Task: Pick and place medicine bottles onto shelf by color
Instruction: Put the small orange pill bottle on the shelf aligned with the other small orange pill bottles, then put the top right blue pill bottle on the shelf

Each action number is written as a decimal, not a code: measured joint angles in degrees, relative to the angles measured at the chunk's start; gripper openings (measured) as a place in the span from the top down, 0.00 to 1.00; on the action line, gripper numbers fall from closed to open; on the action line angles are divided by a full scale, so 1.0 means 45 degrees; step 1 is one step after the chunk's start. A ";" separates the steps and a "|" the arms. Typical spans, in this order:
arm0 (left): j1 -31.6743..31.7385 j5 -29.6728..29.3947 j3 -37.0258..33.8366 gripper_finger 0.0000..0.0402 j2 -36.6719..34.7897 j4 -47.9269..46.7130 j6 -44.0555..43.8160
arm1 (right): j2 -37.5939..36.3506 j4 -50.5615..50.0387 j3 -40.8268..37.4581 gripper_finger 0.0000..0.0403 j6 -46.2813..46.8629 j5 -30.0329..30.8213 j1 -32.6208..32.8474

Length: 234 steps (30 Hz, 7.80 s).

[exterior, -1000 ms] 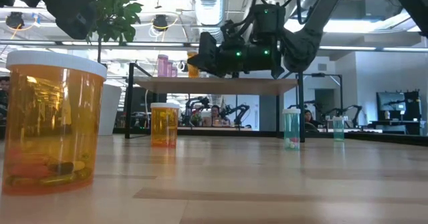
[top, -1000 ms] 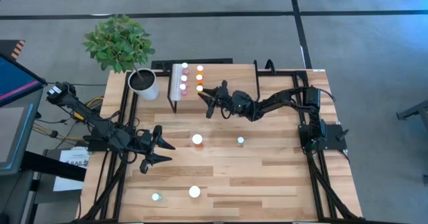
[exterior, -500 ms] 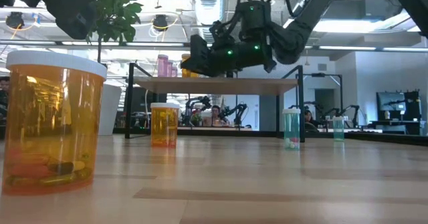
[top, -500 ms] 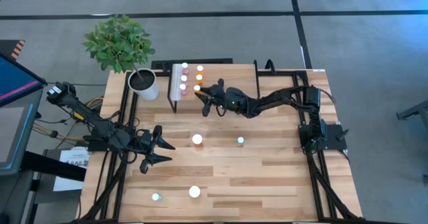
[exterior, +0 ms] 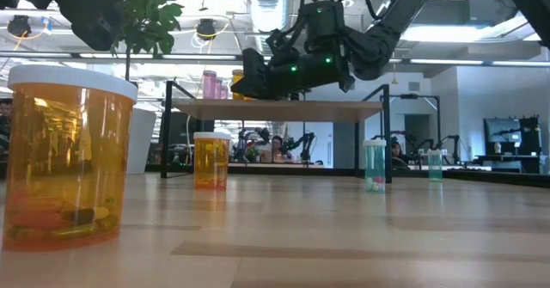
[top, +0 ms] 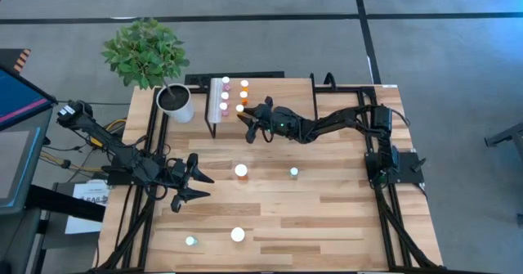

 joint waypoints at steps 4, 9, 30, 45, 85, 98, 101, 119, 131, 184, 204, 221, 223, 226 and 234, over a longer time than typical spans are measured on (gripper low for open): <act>0.0000 -0.0002 0.0000 0.52 0.0000 0.0000 -0.0005 | -0.0039 -0.0068 0.0000 0.64 0.0017 0.0180 -0.0030; 0.0000 -0.0002 0.0000 0.52 0.0000 0.0000 -0.0010 | -0.0039 -0.0085 0.0000 0.63 -0.0004 0.0316 -0.0044; 0.0004 -0.0002 0.0000 0.52 0.0000 -0.0005 -0.0005 | -0.0039 0.0107 -0.0024 0.62 0.0229 0.0324 -0.0074; 0.0005 -0.0001 0.0000 0.52 0.0000 -0.0024 -0.0005 | -0.0364 -0.0120 -0.0024 0.62 0.0137 0.0631 -0.0069; 0.0005 0.0003 0.0000 0.52 -0.0003 -0.0092 -0.0005 | -0.2917 -0.5656 -0.0019 0.45 0.0372 0.1020 0.0088; 0.0005 0.0005 0.0000 0.52 -0.0005 -0.0092 -0.0061 | -0.5049 -0.9539 -0.0024 0.47 0.1298 0.0286 0.2002; 0.0005 0.0037 0.0000 0.52 -0.0001 -0.0091 -0.0118 | -0.5470 -1.0256 -0.0020 0.49 0.1435 0.0295 0.3005; 0.0000 0.0061 0.0000 0.52 0.0000 0.0226 -0.0136 | -0.5661 -1.6712 -0.0044 0.51 0.7009 0.2163 0.9040; 0.0000 0.0115 -0.0003 0.52 0.0000 0.0285 -0.0087 | -0.9698 -2.0661 -0.2131 0.52 1.0174 0.3079 0.7265; 0.0000 -0.0099 -0.0005 0.52 0.0000 -0.0029 0.0107 | -1.2443 -1.5746 -0.8385 0.43 0.9220 0.3352 -0.3906; 0.0000 -0.0133 -0.0005 0.52 0.0000 -0.0005 0.0044 | -1.2362 -1.5626 -0.8439 0.43 0.8886 0.3602 -0.4401; 0.0000 -0.0152 -0.0005 0.52 0.0000 -0.0005 0.0039 | -1.0797 -1.5022 -0.8456 0.46 0.8787 0.3566 -0.4373; 0.0002 -0.0148 -0.0005 0.52 0.0000 -0.0005 0.0039 | -1.0820 -1.5024 -0.8451 0.47 0.8787 0.3565 -0.4372; 0.0000 -0.0151 -0.0005 0.52 0.0000 -0.0010 0.0040 | -1.0896 -1.5062 -0.8451 0.49 0.8782 0.3561 -0.4372; 0.0003 -0.0148 -0.0005 0.52 0.0000 -0.0010 0.0037 | -1.0922 -1.5145 -0.8451 0.63 0.8775 0.3462 -0.4372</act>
